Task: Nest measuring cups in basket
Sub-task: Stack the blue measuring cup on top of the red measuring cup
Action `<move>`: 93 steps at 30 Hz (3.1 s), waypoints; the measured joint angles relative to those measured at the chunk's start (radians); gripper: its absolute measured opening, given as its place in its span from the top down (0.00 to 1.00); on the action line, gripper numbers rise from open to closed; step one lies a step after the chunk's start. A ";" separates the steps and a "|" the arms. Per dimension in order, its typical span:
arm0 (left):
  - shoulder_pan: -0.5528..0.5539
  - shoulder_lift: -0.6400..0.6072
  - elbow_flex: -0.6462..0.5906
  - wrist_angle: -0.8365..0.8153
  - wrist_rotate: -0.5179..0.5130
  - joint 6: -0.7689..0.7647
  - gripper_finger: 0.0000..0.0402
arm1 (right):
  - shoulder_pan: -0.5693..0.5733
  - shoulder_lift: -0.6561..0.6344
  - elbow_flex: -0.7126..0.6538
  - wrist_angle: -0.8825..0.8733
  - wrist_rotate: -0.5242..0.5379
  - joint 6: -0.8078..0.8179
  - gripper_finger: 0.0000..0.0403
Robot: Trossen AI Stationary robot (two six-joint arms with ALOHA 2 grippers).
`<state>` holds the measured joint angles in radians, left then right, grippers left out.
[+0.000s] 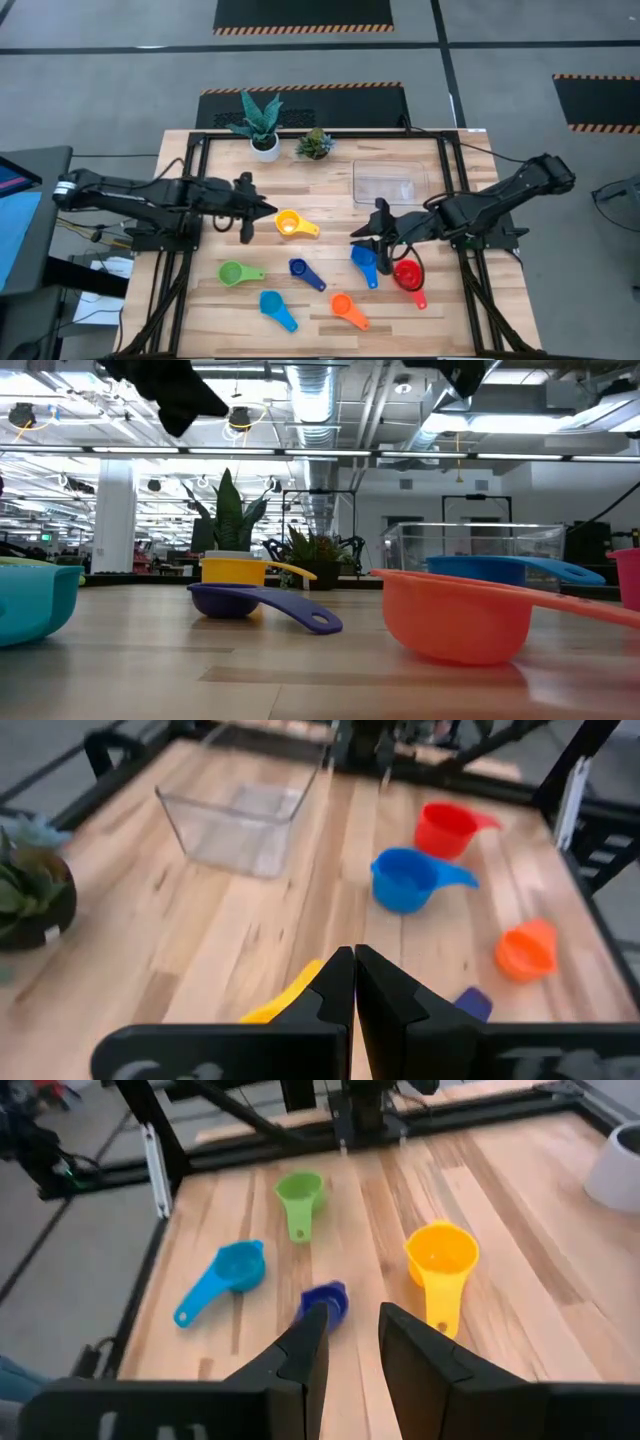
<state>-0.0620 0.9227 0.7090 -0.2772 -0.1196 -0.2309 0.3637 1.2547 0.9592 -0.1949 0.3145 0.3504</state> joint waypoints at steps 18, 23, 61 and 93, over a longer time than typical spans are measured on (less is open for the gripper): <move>0.000 0.274 0.000 0.059 0.001 -0.089 1.00 | -0.004 0.089 0.000 -0.218 -0.002 0.274 0.71; 0.000 0.283 0.000 0.062 0.001 -0.095 1.00 | -0.005 0.090 -0.001 -0.386 -0.001 0.504 0.71; 0.008 0.282 0.000 0.128 -0.090 -0.161 0.71 | -0.059 0.173 -0.001 -0.447 -0.055 0.712 0.71; 0.005 1.059 0.861 -0.081 0.097 0.215 0.70 | -0.074 -0.134 0.210 -1.041 0.270 0.664 0.71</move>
<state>-0.0570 1.9816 1.5698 -0.3585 -0.0228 -0.0155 0.2900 1.1202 1.1694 -1.2356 0.5847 1.0142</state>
